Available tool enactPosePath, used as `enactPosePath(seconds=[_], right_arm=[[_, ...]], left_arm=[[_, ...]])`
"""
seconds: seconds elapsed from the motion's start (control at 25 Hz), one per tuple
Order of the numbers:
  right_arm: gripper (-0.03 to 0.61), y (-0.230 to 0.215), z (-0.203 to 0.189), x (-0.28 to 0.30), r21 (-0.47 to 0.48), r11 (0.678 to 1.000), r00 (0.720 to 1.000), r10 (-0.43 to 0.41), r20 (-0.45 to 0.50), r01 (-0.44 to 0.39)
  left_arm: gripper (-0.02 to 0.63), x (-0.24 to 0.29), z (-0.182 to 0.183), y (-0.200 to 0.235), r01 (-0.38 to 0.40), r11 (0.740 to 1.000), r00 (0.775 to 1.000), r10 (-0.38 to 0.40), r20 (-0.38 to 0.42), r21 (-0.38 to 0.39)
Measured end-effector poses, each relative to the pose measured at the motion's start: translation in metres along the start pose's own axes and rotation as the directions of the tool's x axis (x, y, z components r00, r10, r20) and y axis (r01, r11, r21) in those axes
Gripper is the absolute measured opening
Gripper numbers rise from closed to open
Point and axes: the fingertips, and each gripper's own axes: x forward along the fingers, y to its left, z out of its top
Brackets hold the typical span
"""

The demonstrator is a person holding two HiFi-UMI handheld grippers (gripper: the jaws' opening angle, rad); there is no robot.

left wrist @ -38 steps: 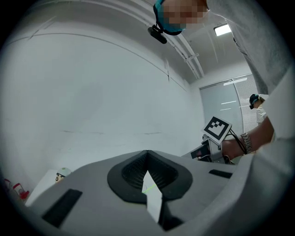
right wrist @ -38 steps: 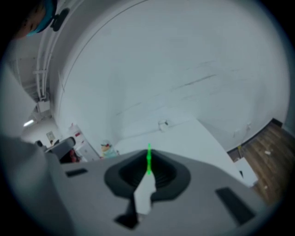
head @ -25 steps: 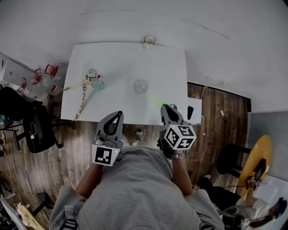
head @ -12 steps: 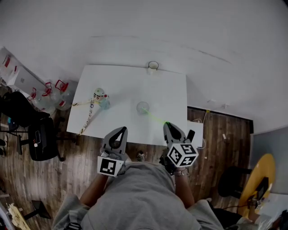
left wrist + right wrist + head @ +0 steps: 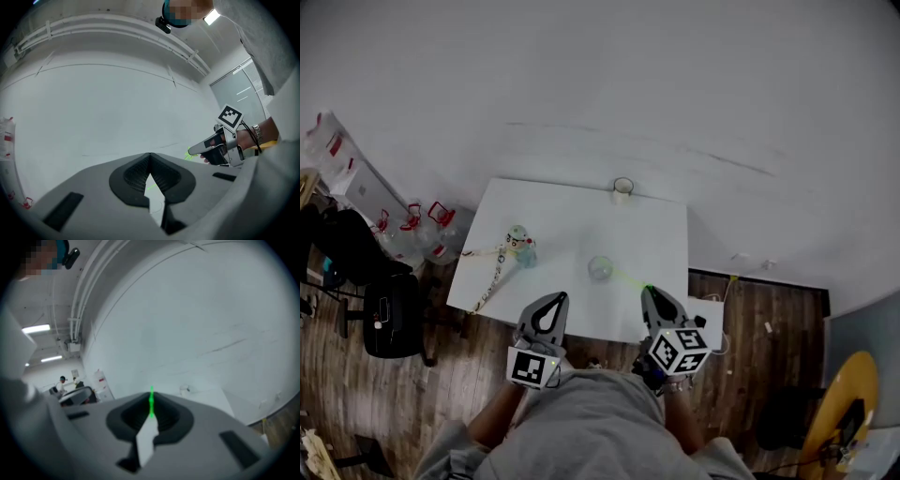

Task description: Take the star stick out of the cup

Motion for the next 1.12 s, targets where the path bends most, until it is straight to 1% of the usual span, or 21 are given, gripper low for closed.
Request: enactPosePath(seconds=[0.16, 0.44, 0.64, 0.76, 0.88, 1.04, 1.12], right_arm=[[0.044, 0.004, 0.020, 0.001, -0.023, 1.000, 0.999, 0.014, 0.036, -0.013], [0.044, 0.013, 0.048, 0.009, -0.071, 0.997, 0.995, 0.048, 0.083, -0.042], [0.044, 0.020, 0.060, 0.010, -0.091, 0.995, 0.993, 0.055, 0.106, -0.046], [0.044, 0.027, 0.074, 0.006, -0.110, 0.993, 0.989, 0.058, 0.136, -0.043], [0.044, 0.032, 0.088, 0.003, -0.139, 0.989, 0.984, 0.065, 0.164, -0.042], [0.044, 0.036, 0.097, 0.002, -0.176, 0.984, 0.981, 0.059, 0.183, -0.026], [0.044, 0.037, 0.097, 0.000, -0.184, 0.983, 0.981, 0.055, 0.187, -0.020]], left_arm=[[0.030, 0.007, 0.013, 0.007, -0.008, 1.000, 1.000, 0.008, 0.018, -0.020], [0.031, 0.024, 0.045, 0.018, -0.020, 1.000, 0.996, 0.018, 0.089, 0.021], [0.031, 0.026, 0.067, 0.025, -0.044, 0.999, 0.991, 0.042, 0.123, 0.009], [0.030, 0.025, 0.076, 0.030, -0.052, 0.999, 0.989, 0.050, 0.137, 0.008], [0.031, 0.025, 0.081, 0.036, -0.056, 0.998, 0.986, 0.049, 0.157, 0.038], [0.030, 0.026, 0.083, 0.039, -0.053, 0.997, 0.988, 0.043, 0.146, 0.063], [0.031, 0.026, 0.085, 0.037, -0.046, 0.998, 0.990, 0.039, 0.136, 0.049]])
